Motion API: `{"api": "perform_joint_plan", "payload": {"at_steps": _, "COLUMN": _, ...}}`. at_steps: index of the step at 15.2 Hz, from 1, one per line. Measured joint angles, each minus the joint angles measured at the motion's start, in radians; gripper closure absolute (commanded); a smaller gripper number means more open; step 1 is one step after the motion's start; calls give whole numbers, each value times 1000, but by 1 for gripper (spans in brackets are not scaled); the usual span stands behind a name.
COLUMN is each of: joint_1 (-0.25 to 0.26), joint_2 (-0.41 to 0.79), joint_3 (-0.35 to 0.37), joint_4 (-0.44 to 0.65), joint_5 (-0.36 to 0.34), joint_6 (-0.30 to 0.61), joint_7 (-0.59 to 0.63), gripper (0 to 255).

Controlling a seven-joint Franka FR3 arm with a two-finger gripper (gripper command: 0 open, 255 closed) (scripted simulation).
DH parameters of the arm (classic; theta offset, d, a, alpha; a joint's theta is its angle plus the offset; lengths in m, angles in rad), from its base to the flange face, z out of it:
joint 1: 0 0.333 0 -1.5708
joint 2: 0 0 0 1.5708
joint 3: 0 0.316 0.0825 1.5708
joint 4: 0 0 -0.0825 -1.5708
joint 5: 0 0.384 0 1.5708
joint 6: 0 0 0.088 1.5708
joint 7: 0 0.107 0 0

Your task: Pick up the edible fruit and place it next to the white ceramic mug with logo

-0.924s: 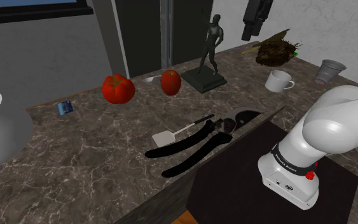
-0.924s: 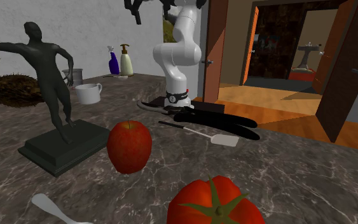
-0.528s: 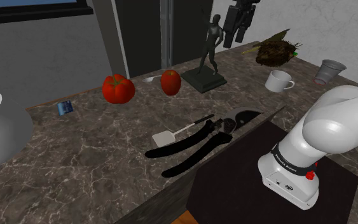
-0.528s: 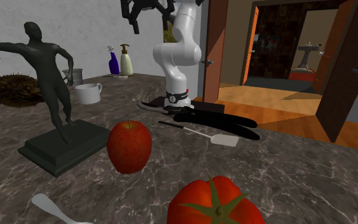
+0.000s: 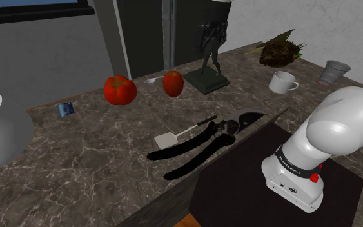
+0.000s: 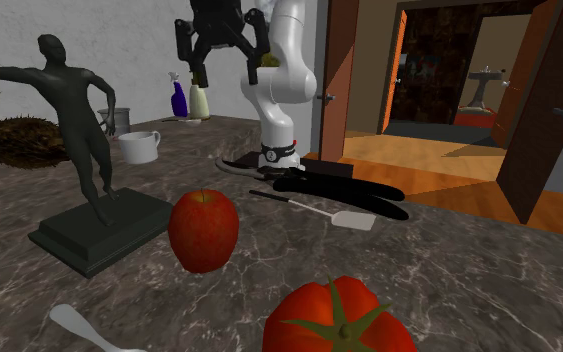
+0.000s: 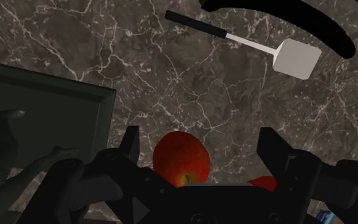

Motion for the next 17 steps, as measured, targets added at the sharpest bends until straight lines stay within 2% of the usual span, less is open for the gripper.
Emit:
{"api": "perform_joint_plan", "payload": {"at_steps": 5, "joint_1": -5, "joint_2": 159, "joint_3": 41, "joint_4": 54, "joint_5": -22, "joint_6": 138, "joint_7": 71, "gripper": 0}}
{"api": "perform_joint_plan", "payload": {"at_steps": 12, "joint_1": -9, "joint_2": 395, "joint_3": 76, "joint_4": 195, "joint_5": -91, "joint_6": 271, "joint_7": 176, "gripper": 0}}
{"api": "perform_joint_plan", "payload": {"at_steps": 17, "joint_1": -7, "joint_2": 438, "joint_3": 79, "joint_4": 177, "joint_5": -103, "joint_6": 335, "joint_7": 189, "gripper": 0}}
